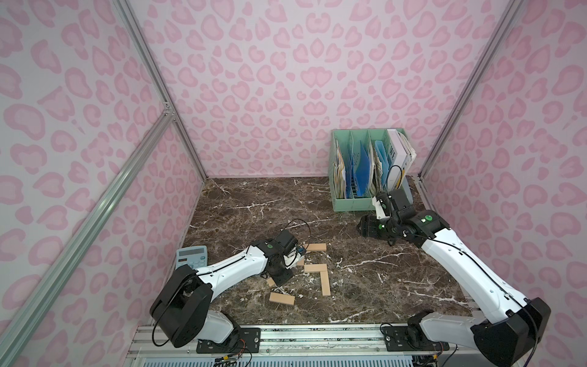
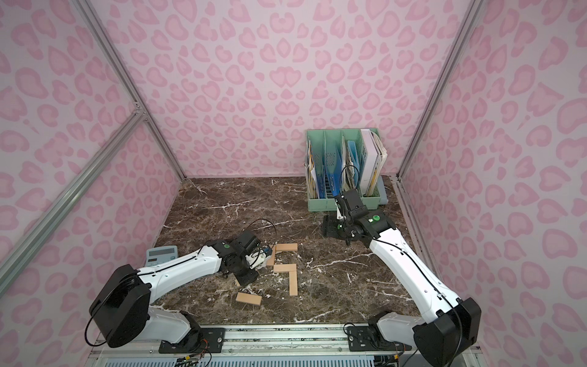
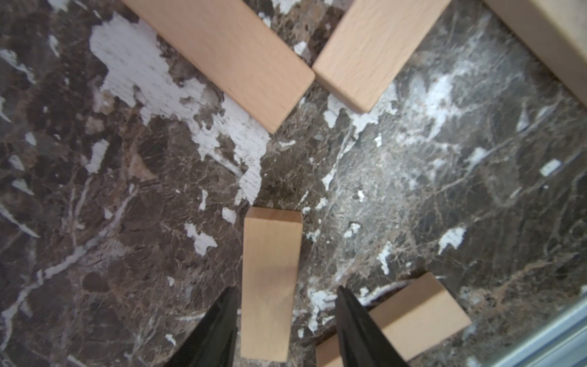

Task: Assemble the number 6 with building blocks
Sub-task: Pick up the building block from the center of the board.

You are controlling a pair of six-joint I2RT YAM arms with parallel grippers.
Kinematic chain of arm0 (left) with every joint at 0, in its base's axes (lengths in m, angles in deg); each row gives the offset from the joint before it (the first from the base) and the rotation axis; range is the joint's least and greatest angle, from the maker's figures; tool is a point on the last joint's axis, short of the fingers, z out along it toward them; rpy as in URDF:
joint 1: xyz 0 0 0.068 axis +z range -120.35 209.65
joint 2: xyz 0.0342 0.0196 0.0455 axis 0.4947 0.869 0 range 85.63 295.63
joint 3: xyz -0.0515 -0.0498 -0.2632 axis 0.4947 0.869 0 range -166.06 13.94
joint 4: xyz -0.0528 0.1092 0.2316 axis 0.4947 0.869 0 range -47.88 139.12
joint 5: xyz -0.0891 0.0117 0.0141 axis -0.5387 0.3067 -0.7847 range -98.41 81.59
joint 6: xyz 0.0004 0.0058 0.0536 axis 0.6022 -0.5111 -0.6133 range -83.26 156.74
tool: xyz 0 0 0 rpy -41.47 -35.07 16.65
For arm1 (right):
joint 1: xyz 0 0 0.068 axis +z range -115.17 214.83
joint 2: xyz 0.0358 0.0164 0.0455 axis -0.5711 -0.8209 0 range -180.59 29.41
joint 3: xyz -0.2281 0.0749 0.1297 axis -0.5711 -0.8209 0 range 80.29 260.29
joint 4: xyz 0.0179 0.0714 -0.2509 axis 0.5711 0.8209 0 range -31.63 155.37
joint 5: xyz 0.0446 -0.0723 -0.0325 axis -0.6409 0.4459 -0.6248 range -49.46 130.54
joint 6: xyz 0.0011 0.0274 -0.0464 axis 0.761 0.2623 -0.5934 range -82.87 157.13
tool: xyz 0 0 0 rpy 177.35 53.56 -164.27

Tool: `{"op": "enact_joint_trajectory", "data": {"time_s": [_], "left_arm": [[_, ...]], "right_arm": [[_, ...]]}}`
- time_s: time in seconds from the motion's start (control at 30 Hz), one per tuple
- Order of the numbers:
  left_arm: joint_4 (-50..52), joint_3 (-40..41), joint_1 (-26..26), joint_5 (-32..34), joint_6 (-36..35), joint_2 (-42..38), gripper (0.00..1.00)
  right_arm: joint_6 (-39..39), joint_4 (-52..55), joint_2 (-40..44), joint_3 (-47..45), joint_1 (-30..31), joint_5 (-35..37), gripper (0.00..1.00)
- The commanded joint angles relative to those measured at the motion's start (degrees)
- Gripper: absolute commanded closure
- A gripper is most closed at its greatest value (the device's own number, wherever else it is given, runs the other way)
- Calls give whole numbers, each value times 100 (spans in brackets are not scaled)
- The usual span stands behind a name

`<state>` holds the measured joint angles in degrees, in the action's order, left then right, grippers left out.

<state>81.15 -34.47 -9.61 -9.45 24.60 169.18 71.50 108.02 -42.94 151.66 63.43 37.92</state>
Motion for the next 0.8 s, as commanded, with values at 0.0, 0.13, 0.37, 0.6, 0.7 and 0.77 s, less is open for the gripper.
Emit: {"op": "enact_joint_trajectory", "data": {"time_s": [0.0,0.13,0.37,0.6,0.7,0.77], "left_arm": [[84,-44,7,-83,-82,75,46],[60,84,24,3,-171,-33,46],[-15,163,153,146,-245,27,45],[-18,82,267,104,-262,210,45],[23,35,287,59,-280,333,45],[49,-18,296,-4,-289,410,46]], "right_arm": [[35,-20,12,-1,3,41,28],[25,-34,-5,-9,5,36,28],[0,-120,-43,-21,4,-19,28],[-28,-105,11,-78,-3,-21,29],[-44,-96,38,-96,-17,-15,29],[-53,-70,68,-101,-30,-11,29]]}}
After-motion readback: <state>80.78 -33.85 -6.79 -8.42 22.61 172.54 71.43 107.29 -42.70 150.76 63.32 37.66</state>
